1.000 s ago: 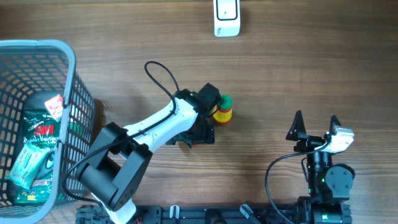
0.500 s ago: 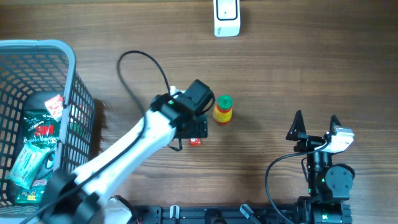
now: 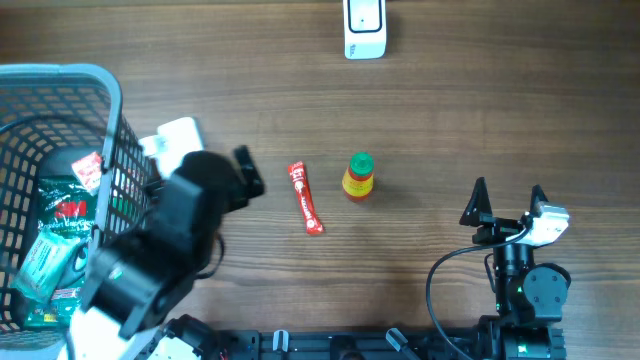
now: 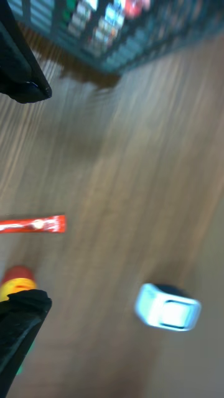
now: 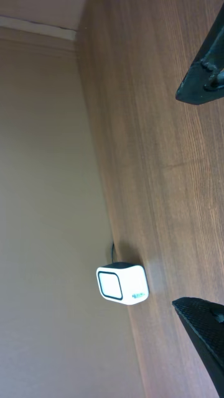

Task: Scan the item barcode
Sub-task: 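Reach left gripper into basket and grasp the toilet tissue pack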

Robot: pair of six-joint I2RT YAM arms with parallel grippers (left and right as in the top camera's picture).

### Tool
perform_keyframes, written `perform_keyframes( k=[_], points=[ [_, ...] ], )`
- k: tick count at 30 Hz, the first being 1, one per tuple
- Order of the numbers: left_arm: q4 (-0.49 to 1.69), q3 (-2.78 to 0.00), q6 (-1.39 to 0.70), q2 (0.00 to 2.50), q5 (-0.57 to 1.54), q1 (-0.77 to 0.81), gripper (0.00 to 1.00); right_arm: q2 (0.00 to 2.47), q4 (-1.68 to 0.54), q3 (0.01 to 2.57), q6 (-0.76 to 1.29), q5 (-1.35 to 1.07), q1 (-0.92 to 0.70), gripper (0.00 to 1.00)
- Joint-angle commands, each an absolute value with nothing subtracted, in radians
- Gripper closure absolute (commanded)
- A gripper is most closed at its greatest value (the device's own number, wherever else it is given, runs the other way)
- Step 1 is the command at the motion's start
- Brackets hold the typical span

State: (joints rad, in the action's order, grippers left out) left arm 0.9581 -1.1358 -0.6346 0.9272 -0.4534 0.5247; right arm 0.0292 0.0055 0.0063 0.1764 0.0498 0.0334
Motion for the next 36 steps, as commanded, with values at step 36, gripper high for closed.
perform_keyframes(
  k=[36],
  points=[
    [1.191,-1.472,-0.750,1.551,0.086,-0.693,0.00,0.030,0.010,0.006,0.158,0.065,0.028,0.00]
  ],
)
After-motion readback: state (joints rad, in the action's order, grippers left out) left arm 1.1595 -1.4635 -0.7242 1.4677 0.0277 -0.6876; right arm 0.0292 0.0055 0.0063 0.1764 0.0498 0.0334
